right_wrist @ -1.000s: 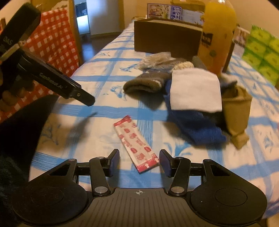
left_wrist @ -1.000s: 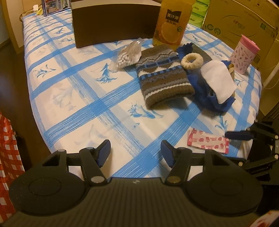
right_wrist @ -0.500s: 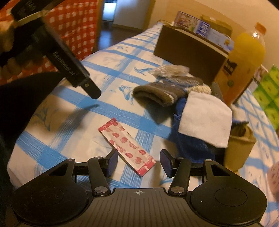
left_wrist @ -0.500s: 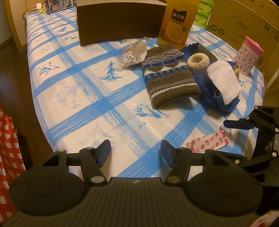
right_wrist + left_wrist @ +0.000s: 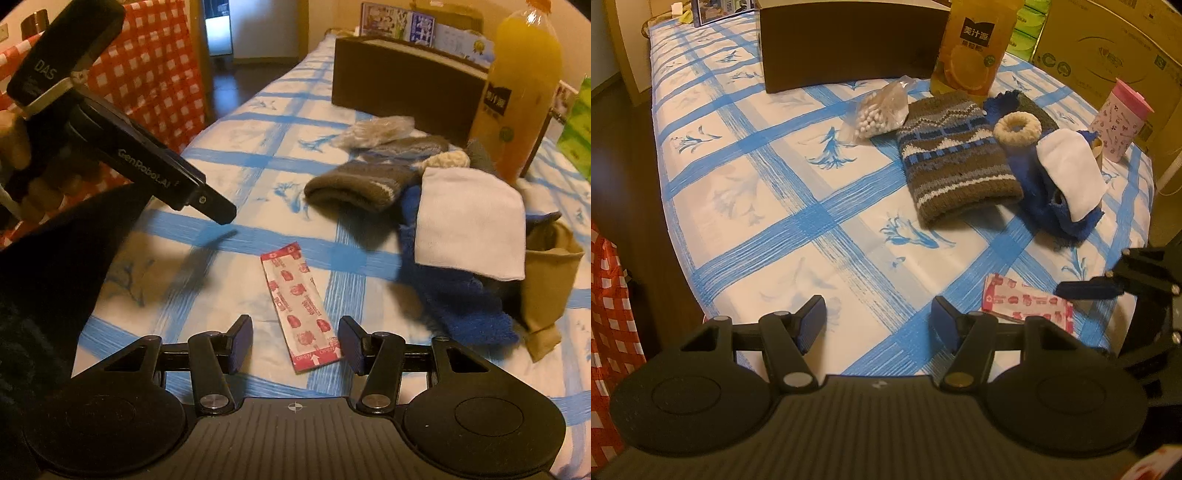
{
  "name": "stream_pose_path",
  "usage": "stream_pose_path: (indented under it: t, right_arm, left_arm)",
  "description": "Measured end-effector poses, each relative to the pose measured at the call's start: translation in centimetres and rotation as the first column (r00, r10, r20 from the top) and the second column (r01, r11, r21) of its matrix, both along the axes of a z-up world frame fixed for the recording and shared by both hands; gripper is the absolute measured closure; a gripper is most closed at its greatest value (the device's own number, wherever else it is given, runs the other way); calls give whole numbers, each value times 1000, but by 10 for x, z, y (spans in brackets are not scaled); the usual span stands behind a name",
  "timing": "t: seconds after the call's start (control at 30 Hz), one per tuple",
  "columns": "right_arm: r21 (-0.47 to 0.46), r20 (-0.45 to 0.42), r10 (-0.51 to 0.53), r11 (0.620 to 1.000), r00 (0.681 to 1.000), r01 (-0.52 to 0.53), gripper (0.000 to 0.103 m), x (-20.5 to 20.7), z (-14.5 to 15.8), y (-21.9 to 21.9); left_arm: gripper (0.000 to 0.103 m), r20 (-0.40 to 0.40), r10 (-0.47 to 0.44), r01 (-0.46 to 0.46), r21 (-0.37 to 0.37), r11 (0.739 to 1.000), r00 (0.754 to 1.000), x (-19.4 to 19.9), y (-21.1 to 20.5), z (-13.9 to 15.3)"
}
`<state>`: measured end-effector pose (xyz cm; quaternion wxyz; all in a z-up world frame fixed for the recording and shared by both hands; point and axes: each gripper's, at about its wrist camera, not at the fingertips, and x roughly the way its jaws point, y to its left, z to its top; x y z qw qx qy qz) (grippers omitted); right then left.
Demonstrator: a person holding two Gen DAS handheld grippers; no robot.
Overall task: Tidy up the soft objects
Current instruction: 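Lower the right tool onto the red-white strip packet and close on it, then grasp the clear cotton swab bag with the left tool while the right tool lifts the strip packet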
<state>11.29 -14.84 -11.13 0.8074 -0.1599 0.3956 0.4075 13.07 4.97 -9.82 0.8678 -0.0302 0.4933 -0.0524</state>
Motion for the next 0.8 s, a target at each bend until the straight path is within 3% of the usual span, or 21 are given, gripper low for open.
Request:
stream_pose_path:
  t: [0.33, 0.53, 0.8]
  right_arm:
    - [7, 42, 6, 1000, 999, -6, 51, 8, -9, 12]
    - [12, 66, 27, 1000, 997, -28, 72, -2, -9, 17]
    - [42, 53, -29, 999, 998, 26, 80, -4, -4, 16]
  left_arm:
    - [43, -1, -3, 3, -9, 1000, 1000, -1, 0, 0]
    - [43, -1, -2, 2, -10, 1000, 1000, 0, 0, 0]
    - [43, 8, -4, 4, -11, 1000, 1000, -2, 0, 1]
